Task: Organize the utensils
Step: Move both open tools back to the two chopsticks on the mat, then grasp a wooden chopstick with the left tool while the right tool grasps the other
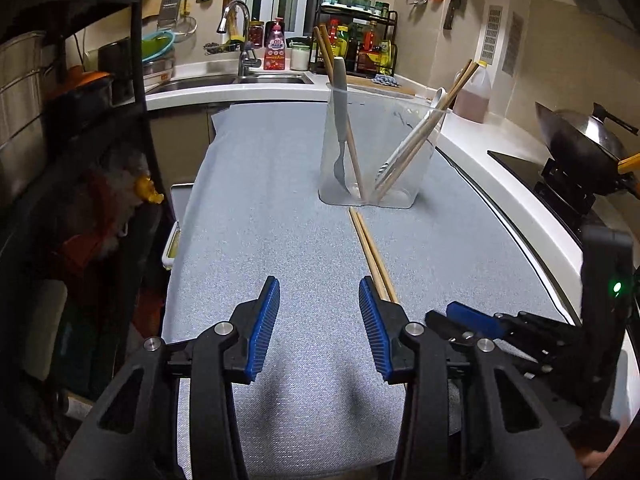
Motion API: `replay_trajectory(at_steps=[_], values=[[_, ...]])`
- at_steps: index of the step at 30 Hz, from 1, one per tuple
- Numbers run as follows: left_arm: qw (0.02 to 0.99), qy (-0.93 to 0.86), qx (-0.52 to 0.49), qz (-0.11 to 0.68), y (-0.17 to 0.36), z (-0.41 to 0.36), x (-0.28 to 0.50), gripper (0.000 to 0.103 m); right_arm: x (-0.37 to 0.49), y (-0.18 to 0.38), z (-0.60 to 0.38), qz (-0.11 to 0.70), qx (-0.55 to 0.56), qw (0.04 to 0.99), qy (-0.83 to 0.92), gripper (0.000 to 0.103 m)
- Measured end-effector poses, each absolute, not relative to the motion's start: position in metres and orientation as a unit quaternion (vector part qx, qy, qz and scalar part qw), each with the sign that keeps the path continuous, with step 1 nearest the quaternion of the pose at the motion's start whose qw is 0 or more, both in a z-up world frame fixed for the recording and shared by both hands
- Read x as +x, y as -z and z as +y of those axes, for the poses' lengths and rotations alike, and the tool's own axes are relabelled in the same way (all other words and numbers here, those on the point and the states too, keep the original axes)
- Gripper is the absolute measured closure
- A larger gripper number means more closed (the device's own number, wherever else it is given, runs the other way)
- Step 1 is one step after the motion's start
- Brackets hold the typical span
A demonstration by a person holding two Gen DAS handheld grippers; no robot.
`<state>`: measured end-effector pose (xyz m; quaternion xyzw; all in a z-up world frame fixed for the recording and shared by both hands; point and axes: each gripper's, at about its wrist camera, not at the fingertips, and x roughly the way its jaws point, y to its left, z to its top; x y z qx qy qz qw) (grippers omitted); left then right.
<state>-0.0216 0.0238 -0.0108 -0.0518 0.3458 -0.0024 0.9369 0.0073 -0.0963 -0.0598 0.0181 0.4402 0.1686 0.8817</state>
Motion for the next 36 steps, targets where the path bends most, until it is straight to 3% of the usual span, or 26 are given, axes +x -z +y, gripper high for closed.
replay_trajectory(at_steps=[14, 16, 20, 36], values=[[0.933, 0.004, -0.056, 0.355, 0.020, 0.025, -0.026, 0.062, 0.001, 0.081, -0.087, 0.457, -0.021, 0.873, -0.169, 0.071], [0.932, 0.003, -0.056, 0.359, 0.021, 0.024, -0.026, 0.062, 0.000, 0.081, -0.086, 0.451, -0.034, 0.876, -0.167, 0.073], [0.929, 0.007, -0.057, 0.366, 0.027, 0.021, -0.026, 0.062, 0.000, 0.081, -0.089, 0.449, -0.037, 0.878, -0.160, 0.096], [0.911, 0.051, -0.025, 0.407, 0.070, -0.041, -0.007, 0.062, 0.002, 0.082, -0.166, 0.441, -0.003, 0.893, -0.087, 0.097]])
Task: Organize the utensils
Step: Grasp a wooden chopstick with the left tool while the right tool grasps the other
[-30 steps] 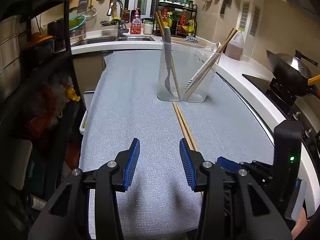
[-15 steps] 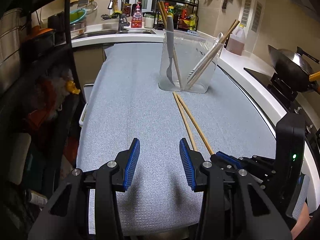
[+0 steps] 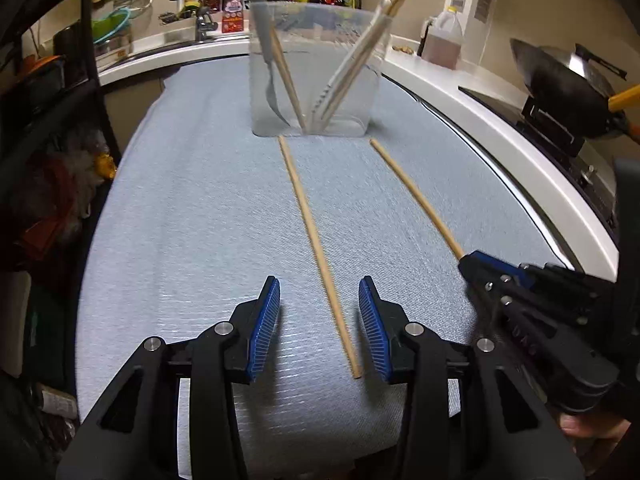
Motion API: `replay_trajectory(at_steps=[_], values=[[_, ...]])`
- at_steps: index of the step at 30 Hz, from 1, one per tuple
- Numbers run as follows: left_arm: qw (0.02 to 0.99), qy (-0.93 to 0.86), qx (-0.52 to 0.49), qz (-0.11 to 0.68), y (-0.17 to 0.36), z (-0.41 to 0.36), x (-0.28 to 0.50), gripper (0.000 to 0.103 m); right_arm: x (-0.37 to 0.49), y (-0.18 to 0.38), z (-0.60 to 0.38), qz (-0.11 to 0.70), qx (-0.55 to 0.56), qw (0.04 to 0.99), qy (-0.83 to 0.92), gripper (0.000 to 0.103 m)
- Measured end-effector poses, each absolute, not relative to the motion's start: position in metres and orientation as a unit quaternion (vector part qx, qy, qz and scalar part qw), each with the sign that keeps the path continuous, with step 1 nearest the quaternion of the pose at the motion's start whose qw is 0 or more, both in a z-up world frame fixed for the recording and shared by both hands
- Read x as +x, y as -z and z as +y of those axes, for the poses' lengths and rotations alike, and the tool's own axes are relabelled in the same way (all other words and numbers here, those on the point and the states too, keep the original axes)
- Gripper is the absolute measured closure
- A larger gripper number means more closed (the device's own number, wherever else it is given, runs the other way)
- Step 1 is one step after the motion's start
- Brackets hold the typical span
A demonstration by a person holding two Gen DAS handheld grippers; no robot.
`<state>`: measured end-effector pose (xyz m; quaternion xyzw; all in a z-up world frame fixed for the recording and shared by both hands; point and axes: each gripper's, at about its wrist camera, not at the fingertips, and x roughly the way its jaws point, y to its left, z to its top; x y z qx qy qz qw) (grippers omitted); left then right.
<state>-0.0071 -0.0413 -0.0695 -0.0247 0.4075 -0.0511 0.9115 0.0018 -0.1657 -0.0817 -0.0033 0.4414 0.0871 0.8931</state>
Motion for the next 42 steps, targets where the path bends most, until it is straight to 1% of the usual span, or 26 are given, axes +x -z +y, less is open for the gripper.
replay_trajectory(at_steps=[2, 4, 5, 6, 9, 12, 14, 15, 16, 17, 18, 19, 20, 21, 29, 30, 42], values=[[0.911, 0.047, -0.015, 0.410, 0.074, -0.046, -0.005, 0.062, 0.003, 0.082, -0.170, 0.442, 0.000, 0.893, -0.081, 0.094], [0.910, 0.038, -0.003, 0.412, 0.078, -0.051, -0.003, 0.062, 0.002, 0.083, -0.172, 0.442, -0.004, 0.893, -0.081, 0.088], [0.910, 0.036, 0.000, 0.414, 0.079, -0.051, -0.003, 0.062, 0.002, 0.082, -0.172, 0.442, -0.006, 0.893, -0.082, 0.079], [0.909, 0.034, 0.001, 0.415, 0.081, -0.052, -0.002, 0.062, 0.001, 0.082, -0.173, 0.443, -0.005, 0.893, -0.083, 0.073], [0.910, 0.029, 0.004, 0.414, 0.081, -0.051, -0.002, 0.062, -0.003, 0.082, -0.173, 0.443, -0.007, 0.893, -0.084, 0.071], [0.911, 0.025, 0.010, 0.412, 0.081, -0.052, -0.002, 0.066, -0.009, 0.082, -0.172, 0.439, -0.014, 0.894, -0.084, 0.071], [0.911, 0.024, 0.011, 0.411, 0.080, -0.051, -0.002, 0.075, -0.012, 0.082, -0.172, 0.436, -0.017, 0.896, -0.082, 0.071], [0.912, 0.023, 0.011, 0.410, 0.080, -0.049, -0.002, 0.078, -0.014, 0.082, -0.171, 0.434, -0.021, 0.897, -0.080, 0.073], [0.912, 0.022, 0.012, 0.410, 0.080, -0.049, -0.001, 0.084, -0.014, 0.082, -0.170, 0.433, -0.021, 0.897, -0.081, 0.075], [0.912, 0.022, 0.012, 0.410, 0.080, -0.048, -0.001, 0.087, -0.016, 0.083, -0.170, 0.432, -0.020, 0.898, -0.083, 0.081], [0.912, 0.021, 0.012, 0.410, 0.080, -0.046, -0.001, 0.096, -0.016, 0.083, -0.168, 0.430, -0.020, 0.898, -0.088, 0.090], [0.912, 0.019, 0.010, 0.410, 0.080, -0.045, -0.002, 0.096, -0.017, 0.083, -0.166, 0.428, -0.022, 0.899, -0.091, 0.094], [0.912, 0.018, 0.007, 0.410, 0.080, -0.043, -0.002, 0.097, -0.018, 0.082, -0.165, 0.426, -0.026, 0.900, -0.089, 0.097], [0.912, 0.017, 0.004, 0.409, 0.080, -0.040, -0.002, 0.097, -0.018, 0.082, -0.165, 0.426, -0.026, 0.900, -0.087, 0.097], [0.917, -0.003, -0.019, 0.399, 0.081, -0.001, -0.016, 0.097, -0.013, 0.083, -0.185, 0.426, -0.005, 0.903, -0.054, 0.097], [0.917, -0.002, -0.022, 0.398, 0.082, 0.001, -0.018, 0.097, -0.013, 0.084, -0.187, 0.426, -0.002, 0.903, -0.056, 0.094], [0.920, -0.005, -0.012, 0.392, 0.083, -0.006, -0.022, 0.096, -0.014, 0.085, -0.191, 0.425, 0.004, 0.903, -0.064, 0.093]])
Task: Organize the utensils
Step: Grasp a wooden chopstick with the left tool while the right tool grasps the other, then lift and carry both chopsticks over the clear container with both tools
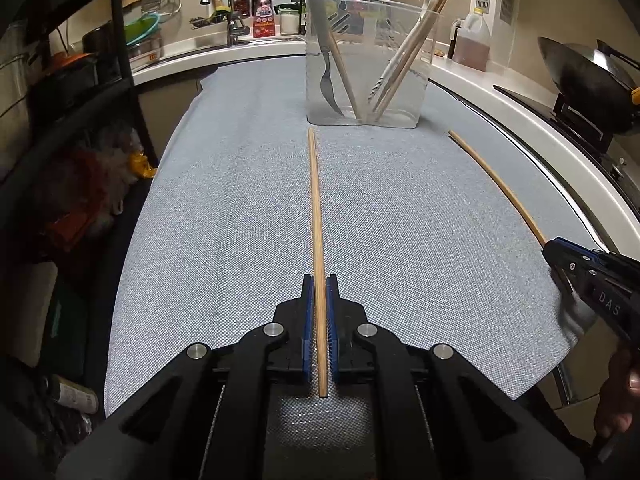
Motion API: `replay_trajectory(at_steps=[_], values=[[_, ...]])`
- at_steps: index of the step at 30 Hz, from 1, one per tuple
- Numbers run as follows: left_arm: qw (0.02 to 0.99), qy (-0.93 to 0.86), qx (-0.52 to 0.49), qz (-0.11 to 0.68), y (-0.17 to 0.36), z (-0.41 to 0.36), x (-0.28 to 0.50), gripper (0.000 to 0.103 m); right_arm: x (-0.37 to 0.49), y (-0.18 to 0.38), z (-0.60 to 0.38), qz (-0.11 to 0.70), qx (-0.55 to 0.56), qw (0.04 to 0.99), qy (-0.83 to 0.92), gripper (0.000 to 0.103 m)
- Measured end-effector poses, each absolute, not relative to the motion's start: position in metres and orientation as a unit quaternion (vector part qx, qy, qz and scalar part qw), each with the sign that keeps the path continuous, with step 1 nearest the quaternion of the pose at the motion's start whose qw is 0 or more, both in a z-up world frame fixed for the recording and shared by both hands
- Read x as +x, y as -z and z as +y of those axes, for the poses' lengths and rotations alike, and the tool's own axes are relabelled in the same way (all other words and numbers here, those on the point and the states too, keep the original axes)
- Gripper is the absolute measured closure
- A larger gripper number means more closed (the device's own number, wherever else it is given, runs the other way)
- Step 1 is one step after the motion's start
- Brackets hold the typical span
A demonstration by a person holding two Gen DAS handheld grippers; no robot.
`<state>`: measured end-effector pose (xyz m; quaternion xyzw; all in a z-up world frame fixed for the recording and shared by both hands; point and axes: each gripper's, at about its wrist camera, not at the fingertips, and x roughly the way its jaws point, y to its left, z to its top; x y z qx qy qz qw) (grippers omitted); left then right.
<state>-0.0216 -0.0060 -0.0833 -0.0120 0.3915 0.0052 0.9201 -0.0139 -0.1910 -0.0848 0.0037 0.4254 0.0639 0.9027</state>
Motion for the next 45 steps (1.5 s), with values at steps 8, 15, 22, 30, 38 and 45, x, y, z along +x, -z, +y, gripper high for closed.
replay_trajectory(at_steps=[8, 15, 22, 30, 38, 45], values=[[0.921, -0.007, -0.010, 0.390, 0.083, -0.008, -0.021, 0.096, -0.015, 0.085, -0.190, 0.421, -0.002, 0.905, -0.062, 0.093], [0.922, -0.008, -0.003, 0.387, 0.084, -0.011, -0.023, 0.097, -0.017, 0.086, -0.189, 0.416, -0.010, 0.907, -0.063, 0.097], [0.921, 0.008, -0.009, 0.390, 0.078, -0.011, -0.026, 0.097, -0.020, 0.076, -0.192, 0.411, -0.009, 0.909, -0.065, 0.097], [0.934, 0.014, -0.011, 0.356, 0.053, -0.011, -0.047, 0.097, -0.039, 0.047, -0.192, 0.373, -0.019, 0.925, -0.069, 0.097], [0.945, 0.015, -0.015, 0.327, 0.025, -0.013, -0.062, 0.097, -0.055, 0.011, -0.194, 0.329, -0.024, 0.941, -0.072, 0.097], [0.953, 0.015, -0.015, 0.303, -0.001, -0.013, -0.073, 0.097, -0.065, -0.023, -0.193, 0.294, -0.020, 0.952, -0.082, 0.097]])
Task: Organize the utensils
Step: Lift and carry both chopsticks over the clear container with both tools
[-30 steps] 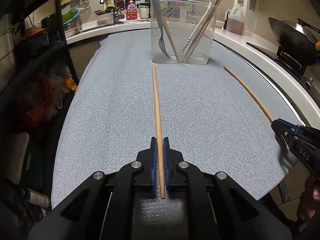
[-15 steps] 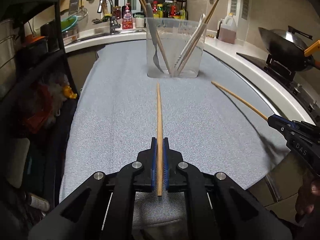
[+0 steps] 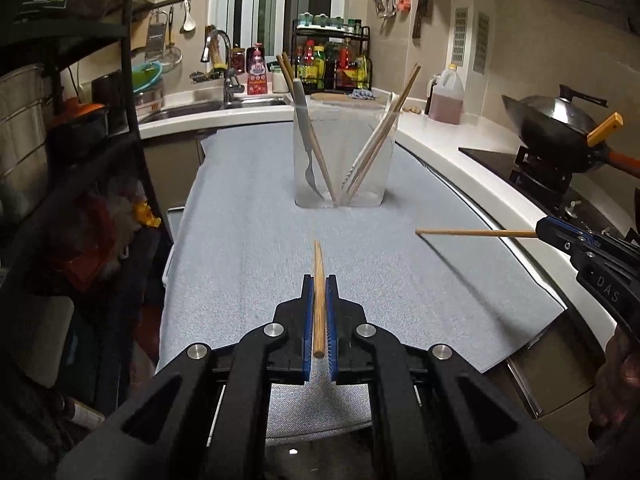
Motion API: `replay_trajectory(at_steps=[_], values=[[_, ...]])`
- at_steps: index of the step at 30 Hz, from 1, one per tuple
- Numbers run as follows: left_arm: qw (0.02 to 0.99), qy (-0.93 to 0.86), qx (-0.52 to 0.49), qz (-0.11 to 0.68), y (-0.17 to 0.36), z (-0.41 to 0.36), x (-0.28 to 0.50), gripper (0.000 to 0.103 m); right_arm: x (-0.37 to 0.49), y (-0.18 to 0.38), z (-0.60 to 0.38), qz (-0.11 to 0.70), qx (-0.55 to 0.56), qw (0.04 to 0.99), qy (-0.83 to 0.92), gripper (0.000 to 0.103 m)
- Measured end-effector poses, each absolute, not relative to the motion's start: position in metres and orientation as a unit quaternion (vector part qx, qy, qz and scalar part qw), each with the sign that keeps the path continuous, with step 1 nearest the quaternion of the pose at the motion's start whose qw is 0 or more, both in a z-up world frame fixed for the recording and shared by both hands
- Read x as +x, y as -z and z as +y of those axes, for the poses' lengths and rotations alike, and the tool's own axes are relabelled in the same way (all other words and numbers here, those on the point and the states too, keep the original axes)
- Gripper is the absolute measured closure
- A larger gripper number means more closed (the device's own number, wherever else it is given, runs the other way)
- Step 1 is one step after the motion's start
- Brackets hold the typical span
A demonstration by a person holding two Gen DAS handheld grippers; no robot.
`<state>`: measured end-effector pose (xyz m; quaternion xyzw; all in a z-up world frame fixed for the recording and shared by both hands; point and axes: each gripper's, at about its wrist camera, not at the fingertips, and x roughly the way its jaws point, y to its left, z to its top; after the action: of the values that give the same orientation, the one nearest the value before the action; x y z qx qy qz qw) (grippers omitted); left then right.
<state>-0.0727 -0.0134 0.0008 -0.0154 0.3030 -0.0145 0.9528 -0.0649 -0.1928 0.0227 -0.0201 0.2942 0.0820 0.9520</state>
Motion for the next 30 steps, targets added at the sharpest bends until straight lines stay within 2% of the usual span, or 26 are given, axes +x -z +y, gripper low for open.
replay_trajectory(at_steps=[13, 30], values=[[0.965, 0.021, -0.038, 0.258, -0.059, 0.011, -0.051, 0.097, -0.048, -0.074, -0.179, 0.252, -0.015, 0.961, -0.111, 0.097], [0.956, 0.069, -0.073, 0.276, -0.152, 0.037, 0.046, 0.097, 0.044, -0.153, -0.166, 0.244, 0.032, 0.954, -0.168, 0.097]])
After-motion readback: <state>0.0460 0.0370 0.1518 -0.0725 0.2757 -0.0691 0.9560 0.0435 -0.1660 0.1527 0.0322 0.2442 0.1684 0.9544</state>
